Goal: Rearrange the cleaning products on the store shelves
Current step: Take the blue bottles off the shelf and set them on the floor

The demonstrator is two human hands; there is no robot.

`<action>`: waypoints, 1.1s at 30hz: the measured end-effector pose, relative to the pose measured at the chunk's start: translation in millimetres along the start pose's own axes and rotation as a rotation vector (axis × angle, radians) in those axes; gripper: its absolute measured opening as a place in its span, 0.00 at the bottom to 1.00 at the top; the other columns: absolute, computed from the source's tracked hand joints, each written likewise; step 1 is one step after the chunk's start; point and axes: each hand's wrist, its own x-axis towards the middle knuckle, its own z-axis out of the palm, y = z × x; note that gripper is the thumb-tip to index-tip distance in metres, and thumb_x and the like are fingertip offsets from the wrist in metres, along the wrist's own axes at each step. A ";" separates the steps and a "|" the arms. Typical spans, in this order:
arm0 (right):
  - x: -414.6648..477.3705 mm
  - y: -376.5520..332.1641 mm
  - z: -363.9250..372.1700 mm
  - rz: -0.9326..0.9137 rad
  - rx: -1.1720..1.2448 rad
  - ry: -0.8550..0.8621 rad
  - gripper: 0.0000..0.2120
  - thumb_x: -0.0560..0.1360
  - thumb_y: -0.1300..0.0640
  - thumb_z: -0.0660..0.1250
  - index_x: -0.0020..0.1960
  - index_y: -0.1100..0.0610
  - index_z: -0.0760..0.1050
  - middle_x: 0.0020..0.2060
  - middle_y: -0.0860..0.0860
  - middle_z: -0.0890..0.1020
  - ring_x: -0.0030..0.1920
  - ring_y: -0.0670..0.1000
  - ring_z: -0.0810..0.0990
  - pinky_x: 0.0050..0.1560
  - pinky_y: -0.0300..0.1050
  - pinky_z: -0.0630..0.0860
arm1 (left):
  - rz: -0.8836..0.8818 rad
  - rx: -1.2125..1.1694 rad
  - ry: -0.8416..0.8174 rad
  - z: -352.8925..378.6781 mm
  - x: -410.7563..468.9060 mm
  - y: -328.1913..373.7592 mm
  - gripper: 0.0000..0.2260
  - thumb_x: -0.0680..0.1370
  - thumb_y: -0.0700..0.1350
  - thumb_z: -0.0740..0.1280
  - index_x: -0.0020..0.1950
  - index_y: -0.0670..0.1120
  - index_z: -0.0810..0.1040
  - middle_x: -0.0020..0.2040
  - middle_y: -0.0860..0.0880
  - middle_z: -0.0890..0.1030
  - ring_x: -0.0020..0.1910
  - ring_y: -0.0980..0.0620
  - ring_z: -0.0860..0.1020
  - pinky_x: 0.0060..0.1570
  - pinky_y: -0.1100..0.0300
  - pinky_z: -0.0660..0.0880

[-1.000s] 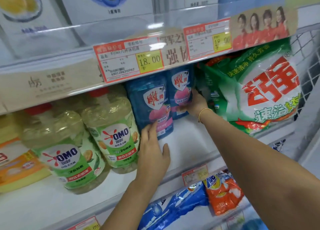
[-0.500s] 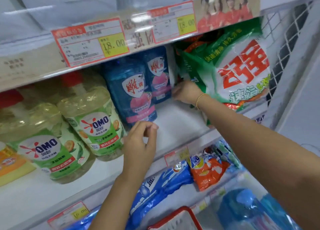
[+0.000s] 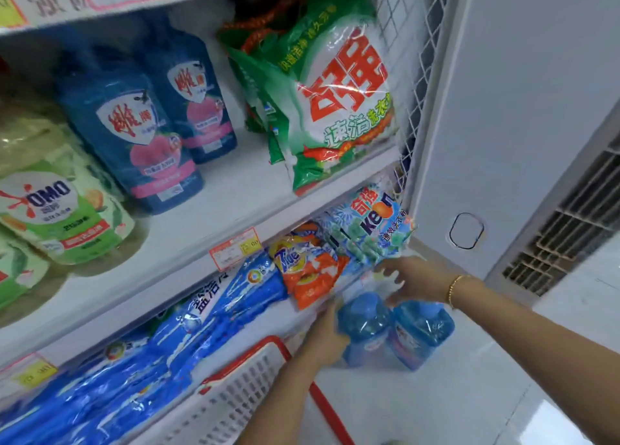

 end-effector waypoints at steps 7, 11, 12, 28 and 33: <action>28.3 5.9 93.6 -0.071 0.104 0.138 0.33 0.67 0.47 0.76 0.67 0.54 0.68 0.59 0.53 0.76 0.59 0.55 0.75 0.58 0.43 0.69 | -0.229 -0.152 -0.032 39.9 27.7 -54.2 0.41 0.71 0.29 0.65 0.77 0.52 0.52 0.65 0.46 0.72 0.62 0.43 0.74 0.59 0.48 0.75; 34.1 2.0 99.4 -0.017 0.062 0.210 0.26 0.68 0.50 0.74 0.62 0.58 0.71 0.56 0.56 0.75 0.56 0.56 0.75 0.55 0.44 0.69 | -0.248 -0.075 0.029 39.0 18.2 -40.6 0.40 0.67 0.34 0.67 0.69 0.66 0.56 0.68 0.50 0.70 0.64 0.45 0.72 0.63 0.48 0.73; 32.8 -0.1 99.5 -0.012 0.050 0.210 0.26 0.68 0.50 0.74 0.62 0.58 0.71 0.57 0.56 0.75 0.56 0.56 0.75 0.55 0.44 0.69 | -0.237 -0.081 0.032 38.7 10.3 -28.2 0.40 0.68 0.34 0.67 0.70 0.65 0.56 0.68 0.49 0.70 0.64 0.48 0.71 0.64 0.48 0.72; -87.1 -123.2 -48.1 -0.336 0.125 0.577 0.17 0.61 0.57 0.78 0.46 0.55 0.74 0.30 0.46 0.74 0.33 0.51 0.75 0.30 0.33 0.66 | 0.157 -0.234 0.436 -15.8 -87.5 28.8 0.27 0.70 0.37 0.75 0.60 0.60 0.69 0.50 0.67 0.78 0.46 0.70 0.78 0.45 0.68 0.78; -145.1 -169.6 -124.6 -0.539 0.236 0.734 0.17 0.59 0.53 0.76 0.43 0.52 0.73 0.26 0.53 0.76 0.25 0.48 0.71 0.29 0.35 0.66 | 0.444 -0.144 0.555 -94.6 -114.5 100.9 0.36 0.64 0.42 0.81 0.60 0.67 0.64 0.56 0.68 0.73 0.54 0.76 0.72 0.48 0.80 0.68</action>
